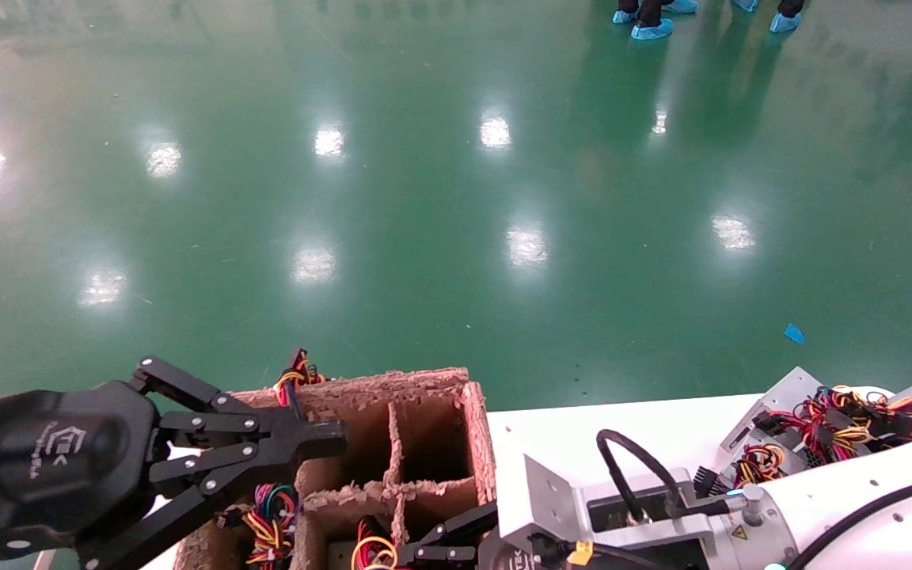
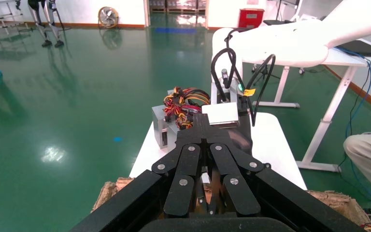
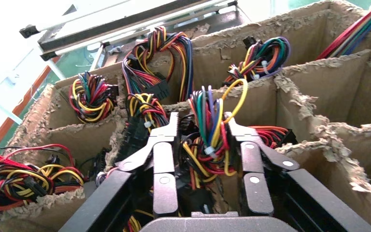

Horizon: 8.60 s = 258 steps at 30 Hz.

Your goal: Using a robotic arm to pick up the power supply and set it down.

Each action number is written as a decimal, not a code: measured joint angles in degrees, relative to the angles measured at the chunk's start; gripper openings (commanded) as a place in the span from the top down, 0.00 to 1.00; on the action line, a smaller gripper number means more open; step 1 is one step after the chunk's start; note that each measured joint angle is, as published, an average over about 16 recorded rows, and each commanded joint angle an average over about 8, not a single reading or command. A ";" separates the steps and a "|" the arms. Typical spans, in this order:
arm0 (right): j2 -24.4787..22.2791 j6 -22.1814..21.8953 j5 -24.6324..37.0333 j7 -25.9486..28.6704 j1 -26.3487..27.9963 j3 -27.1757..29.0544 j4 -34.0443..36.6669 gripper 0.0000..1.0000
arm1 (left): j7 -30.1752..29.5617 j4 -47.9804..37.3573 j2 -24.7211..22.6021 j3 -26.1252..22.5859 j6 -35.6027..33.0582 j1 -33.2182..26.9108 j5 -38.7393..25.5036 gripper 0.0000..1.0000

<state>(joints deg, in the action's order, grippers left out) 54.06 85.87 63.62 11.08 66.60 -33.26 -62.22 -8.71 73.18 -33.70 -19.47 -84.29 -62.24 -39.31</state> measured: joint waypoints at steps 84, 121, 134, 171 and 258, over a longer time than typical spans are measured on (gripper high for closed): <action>-11.58 -10.37 -32.78 5.86 1.30 18.84 -11.27 1.00 | 0.05 0.00 0.04 -0.10 0.04 -0.02 0.07 1.00; -30.17 -34.49 -29.70 0.31 -53.93 74.78 -11.24 1.00 | 0.07 0.00 0.06 -0.14 0.06 -0.04 0.10 1.00; -19.89 -37.76 -18.27 1.39 -76.32 104.89 -15.20 1.00 | 0.08 0.00 0.06 -0.16 0.06 -0.04 0.11 1.00; -20.16 -52.68 -1.47 20.71 -91.94 97.20 -15.25 1.00 | 0.10 0.00 0.08 -0.20 0.08 -0.05 0.13 1.00; -20.82 -53.43 -4.73 10.10 -68.50 76.68 -16.05 0.00 | 0.15 0.00 0.12 -0.30 0.12 -0.07 0.20 1.00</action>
<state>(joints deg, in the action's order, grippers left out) 33.23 32.43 58.89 21.18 -1.91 43.42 -78.27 -8.56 73.18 -33.58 -19.77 -84.17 -62.31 -39.11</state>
